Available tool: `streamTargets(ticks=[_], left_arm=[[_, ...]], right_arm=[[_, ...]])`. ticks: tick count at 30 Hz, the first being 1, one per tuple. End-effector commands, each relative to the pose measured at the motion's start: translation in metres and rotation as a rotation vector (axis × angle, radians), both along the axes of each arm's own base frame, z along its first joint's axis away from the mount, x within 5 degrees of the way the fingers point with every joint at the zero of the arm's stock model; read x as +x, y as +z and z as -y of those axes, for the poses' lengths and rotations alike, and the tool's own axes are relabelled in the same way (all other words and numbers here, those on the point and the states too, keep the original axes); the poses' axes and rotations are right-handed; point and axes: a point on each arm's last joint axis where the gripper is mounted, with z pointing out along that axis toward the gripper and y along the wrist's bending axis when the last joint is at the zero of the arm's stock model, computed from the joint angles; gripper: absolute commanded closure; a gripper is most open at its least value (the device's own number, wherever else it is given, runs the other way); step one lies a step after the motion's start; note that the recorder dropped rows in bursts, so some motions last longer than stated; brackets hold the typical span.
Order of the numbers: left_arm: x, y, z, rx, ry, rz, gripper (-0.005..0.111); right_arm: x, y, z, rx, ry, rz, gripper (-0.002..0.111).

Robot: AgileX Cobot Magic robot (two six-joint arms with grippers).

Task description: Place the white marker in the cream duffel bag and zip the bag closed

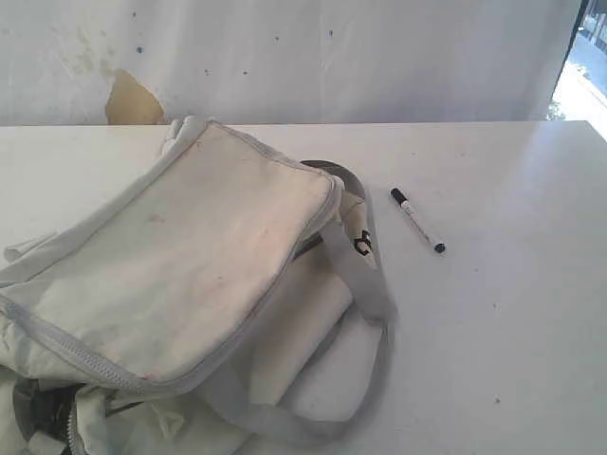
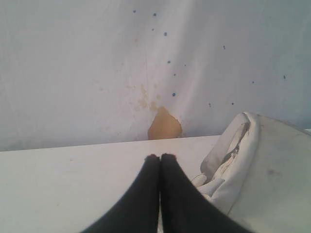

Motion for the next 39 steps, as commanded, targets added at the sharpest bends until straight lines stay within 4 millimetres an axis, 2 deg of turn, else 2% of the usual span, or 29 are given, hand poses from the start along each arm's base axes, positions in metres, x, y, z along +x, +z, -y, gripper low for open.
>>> streamTargets(ticks=[1,10,15,19,21,27,31,34,35,39], left_arm=[[0.000,-0.001,0.000,-0.008,-0.003,-0.002,0.107],[0.000,0.000,0.000,-0.009,-0.003,0.009,0.107],[0.000,0.001,0.000,-0.079,-0.007,0.024,0.107],[-0.005,0.027,0.000,-0.083,-0.011,0.102,0.107],[-0.013,0.053,0.000,-0.084,-0.014,0.158,0.107],[-0.033,0.100,0.000,-0.110,-0.028,0.202,0.107],[-0.047,0.118,0.000,-0.094,-0.027,0.150,0.107],[-0.059,0.131,-0.004,-0.008,0.023,0.126,0.107],[-0.061,0.133,-0.005,0.010,0.037,0.115,0.107],[-0.044,0.138,-0.005,-0.027,0.031,-0.020,0.107]], right_arm=[[0.000,-0.002,0.000,-0.004,0.004,-0.005,0.108],[0.000,-0.002,0.000,-0.005,0.005,-0.002,0.108],[0.000,0.000,0.000,-0.005,0.005,0.015,0.108],[-0.001,0.009,-0.001,-0.002,0.008,0.082,0.108],[-0.005,0.031,-0.001,0.005,0.009,0.147,0.108],[-0.018,0.072,0.000,0.050,0.008,0.205,0.108],[-0.027,0.092,0.000,0.048,0.005,0.230,0.108],[-0.035,0.109,0.000,0.046,0.006,0.281,0.108],[-0.032,0.111,0.000,0.046,0.004,0.246,0.108],[-0.019,0.120,0.001,0.049,-0.004,0.111,0.108]])
